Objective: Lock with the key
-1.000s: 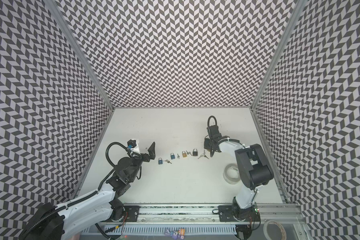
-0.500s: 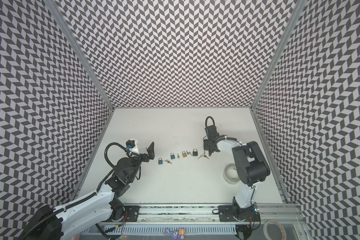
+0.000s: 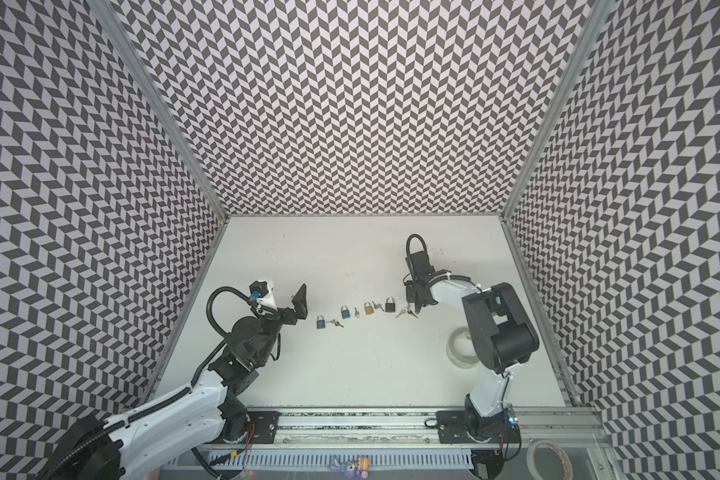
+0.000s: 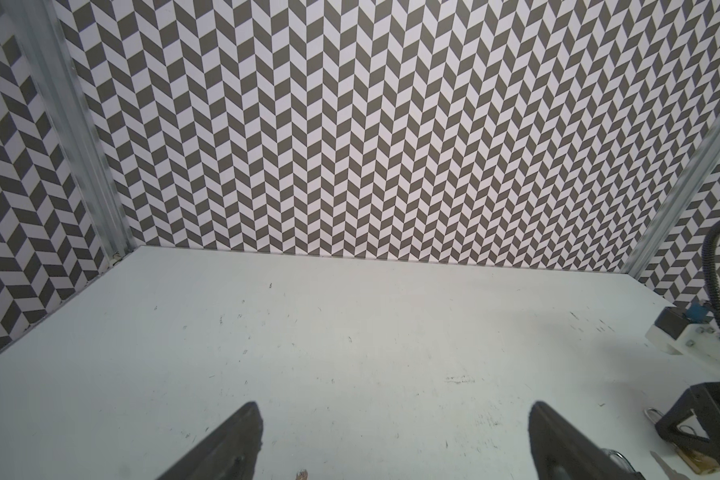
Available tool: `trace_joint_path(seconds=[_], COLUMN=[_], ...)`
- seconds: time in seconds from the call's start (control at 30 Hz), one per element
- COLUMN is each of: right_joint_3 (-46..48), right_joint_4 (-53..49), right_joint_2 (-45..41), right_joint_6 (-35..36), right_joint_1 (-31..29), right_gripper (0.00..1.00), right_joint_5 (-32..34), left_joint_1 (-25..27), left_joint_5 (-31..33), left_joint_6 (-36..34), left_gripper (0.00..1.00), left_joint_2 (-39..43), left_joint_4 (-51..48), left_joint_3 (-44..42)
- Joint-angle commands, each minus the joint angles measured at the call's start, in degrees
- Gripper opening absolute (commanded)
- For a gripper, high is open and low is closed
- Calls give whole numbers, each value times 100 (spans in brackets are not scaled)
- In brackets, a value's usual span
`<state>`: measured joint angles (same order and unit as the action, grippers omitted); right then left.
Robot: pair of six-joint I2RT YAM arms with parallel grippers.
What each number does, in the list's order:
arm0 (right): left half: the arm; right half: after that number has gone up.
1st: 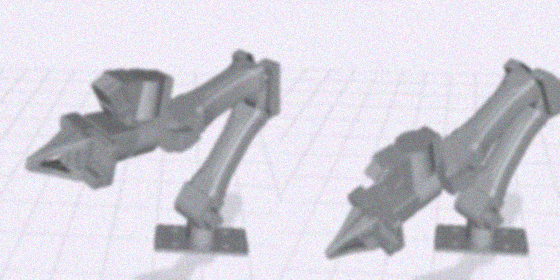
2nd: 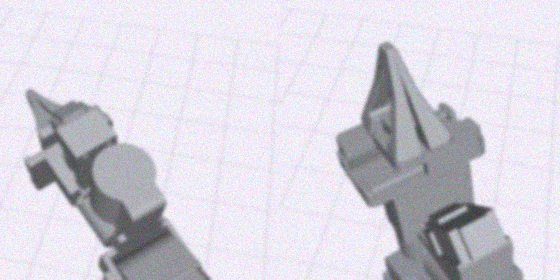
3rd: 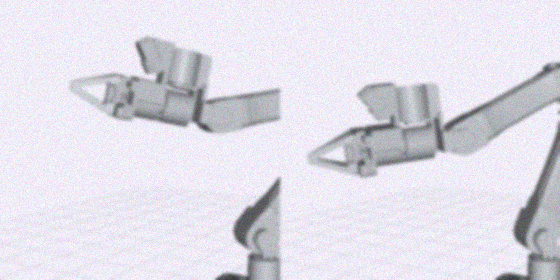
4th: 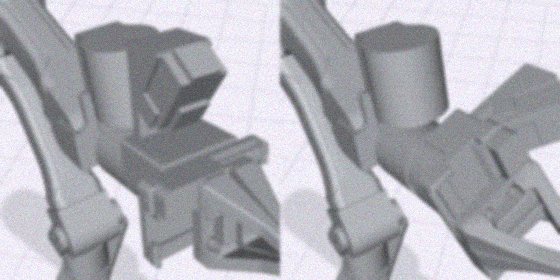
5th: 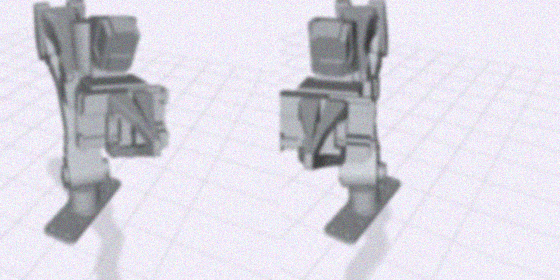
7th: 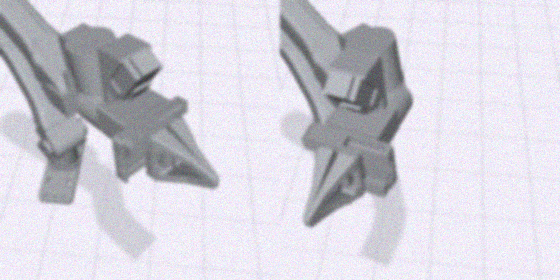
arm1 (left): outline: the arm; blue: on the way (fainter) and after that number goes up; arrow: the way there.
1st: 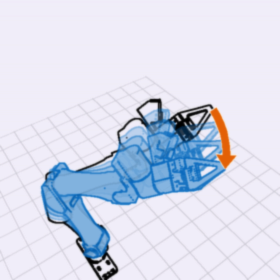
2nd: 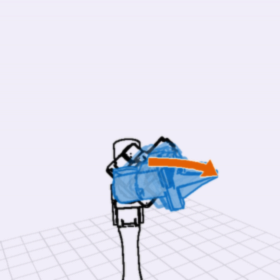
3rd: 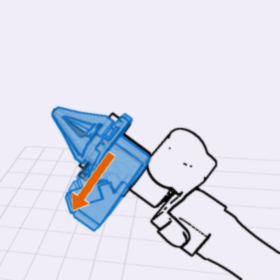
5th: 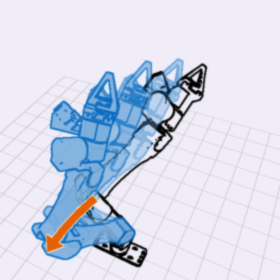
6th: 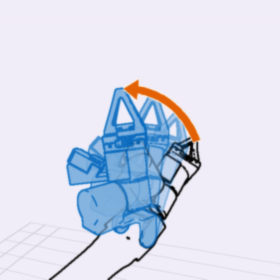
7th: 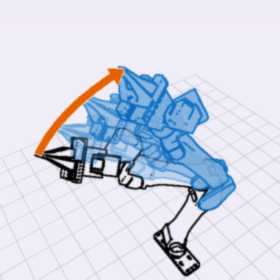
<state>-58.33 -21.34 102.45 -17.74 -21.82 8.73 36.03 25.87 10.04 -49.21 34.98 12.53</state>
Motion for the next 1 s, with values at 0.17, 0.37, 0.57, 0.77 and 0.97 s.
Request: trace_joint_path(seconds=[0.17, 0.37, 0.57, 0.77, 0.97], right_joint_3=[-78, -101, -118, -140, -281], right_joint_4=[-236, -347, -450, -396, -388], right_joint_2=[108, 143, 194, 265, 390], right_joint_6=[-230, -204, -169, -6, 117], right_joint_1=[-252, -243, -134, 301, 708], right_gripper=[4, 5, 3, 3, 3], right_joint_5=[-43, 148, 471, 403, 345], left_joint_1=[27, 19, 16, 18, 17], left_joint_5=[90, 124, 139, 156, 195], left_joint_6=[59, 50, 33, 46, 37], left_gripper=[100, 100, 100, 100, 100], left_joint_2=[105, 100, 109, 185, 326], left_joint_4=[-87, -89, -96, -134, -256], left_joint_3=[-46, -47, -41, -92, -131])
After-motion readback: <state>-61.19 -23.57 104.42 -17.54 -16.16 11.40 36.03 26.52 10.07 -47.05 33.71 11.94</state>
